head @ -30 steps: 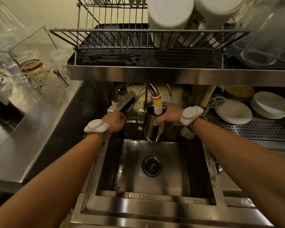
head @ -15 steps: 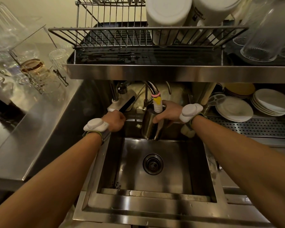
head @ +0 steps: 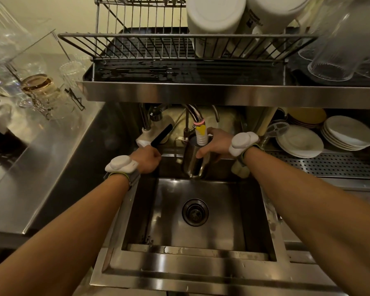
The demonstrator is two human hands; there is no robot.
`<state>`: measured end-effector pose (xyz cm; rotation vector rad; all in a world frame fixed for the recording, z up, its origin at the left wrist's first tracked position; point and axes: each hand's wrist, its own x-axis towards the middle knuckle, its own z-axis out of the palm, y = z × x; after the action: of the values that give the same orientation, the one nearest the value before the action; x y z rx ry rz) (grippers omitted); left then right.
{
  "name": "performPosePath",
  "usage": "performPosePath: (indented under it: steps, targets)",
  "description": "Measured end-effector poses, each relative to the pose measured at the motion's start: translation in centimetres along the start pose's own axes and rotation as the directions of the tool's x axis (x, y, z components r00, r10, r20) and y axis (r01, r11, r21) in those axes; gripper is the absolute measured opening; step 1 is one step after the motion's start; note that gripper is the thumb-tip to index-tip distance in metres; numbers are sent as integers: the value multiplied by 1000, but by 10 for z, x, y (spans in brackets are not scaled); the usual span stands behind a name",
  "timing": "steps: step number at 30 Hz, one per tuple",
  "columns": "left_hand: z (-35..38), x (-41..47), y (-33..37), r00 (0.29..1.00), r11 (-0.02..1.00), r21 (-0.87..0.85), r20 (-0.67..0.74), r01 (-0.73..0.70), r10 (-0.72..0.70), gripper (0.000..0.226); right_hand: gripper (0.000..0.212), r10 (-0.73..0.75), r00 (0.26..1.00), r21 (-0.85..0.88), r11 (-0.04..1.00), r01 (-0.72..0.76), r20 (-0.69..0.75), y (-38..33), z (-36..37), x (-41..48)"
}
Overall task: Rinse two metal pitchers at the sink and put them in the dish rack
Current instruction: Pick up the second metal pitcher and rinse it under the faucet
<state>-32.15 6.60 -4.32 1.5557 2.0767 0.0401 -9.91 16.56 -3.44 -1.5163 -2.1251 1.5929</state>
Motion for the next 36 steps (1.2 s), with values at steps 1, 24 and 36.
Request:
performPosePath:
  steps: [1, 24, 36]
  targets:
    - [-1, 0, 2, 1000, 1000, 4, 0, -7, 7, 32, 70, -10, 999, 13, 1000, 10, 31, 1, 1, 0]
    - [5, 4, 37, 988, 853, -511, 41, -108, 149, 50, 81, 4, 1000, -84, 996, -6, -27, 4, 2, -13]
    - [34, 22, 54, 989, 864, -486, 2, -131, 151, 32, 79, -74, 997, -67, 995, 74, 10, 30, 19, -14]
